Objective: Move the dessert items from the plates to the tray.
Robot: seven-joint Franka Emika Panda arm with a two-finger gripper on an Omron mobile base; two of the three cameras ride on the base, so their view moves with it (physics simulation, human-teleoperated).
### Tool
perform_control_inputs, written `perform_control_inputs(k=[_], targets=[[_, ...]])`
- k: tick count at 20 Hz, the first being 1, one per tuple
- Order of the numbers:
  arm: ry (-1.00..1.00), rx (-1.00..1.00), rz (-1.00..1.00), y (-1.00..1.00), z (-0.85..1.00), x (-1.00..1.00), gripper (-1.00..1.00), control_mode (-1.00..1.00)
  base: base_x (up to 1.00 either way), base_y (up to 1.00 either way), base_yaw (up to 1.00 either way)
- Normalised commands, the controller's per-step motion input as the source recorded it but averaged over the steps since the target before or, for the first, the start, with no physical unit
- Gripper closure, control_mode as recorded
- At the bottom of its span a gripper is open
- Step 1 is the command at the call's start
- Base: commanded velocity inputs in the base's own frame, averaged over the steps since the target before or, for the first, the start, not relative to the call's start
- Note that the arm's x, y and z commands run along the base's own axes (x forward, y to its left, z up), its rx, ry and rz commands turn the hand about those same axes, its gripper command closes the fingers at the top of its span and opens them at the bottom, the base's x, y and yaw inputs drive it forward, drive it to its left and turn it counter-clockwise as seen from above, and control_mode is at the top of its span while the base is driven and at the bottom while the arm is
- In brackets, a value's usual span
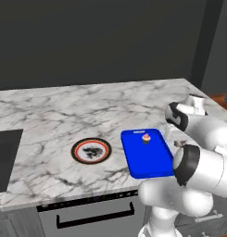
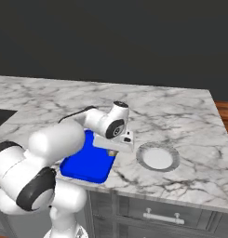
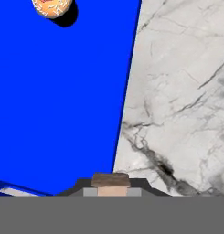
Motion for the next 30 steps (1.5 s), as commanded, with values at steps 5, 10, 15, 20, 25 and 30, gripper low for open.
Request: perform_control_inputs(k=[5, 10, 15, 20, 25, 30], targets=[[0.00, -0.06, 0.06, 0.88, 0.04, -0.12, 1.00, -1.00, 0.00, 0.00, 0.00], [0.00, -0.06, 0.01, 0.65, -0.01, 0.00, 1.00, -1.00, 0.00, 0.00, 0.00], [0.00, -0.05, 0.00, 0.10, -0.12, 0.25, 1.00, -1.00, 0.00, 0.00, 0.00], [0.00, -0.03, 0.00, 0.01, -0.20, 0.26, 1.00, -1.00, 0.00, 0.00, 0.00], [0.00, 0.00, 0.00, 0.01, -0.23, 0.07, 1.00, -1.00, 0.00, 0.00, 0.00], [0.00, 0.00, 0.00, 0.03, -0.34, 0.04, 1.00, -1.00, 0.00, 0.00, 0.00]])
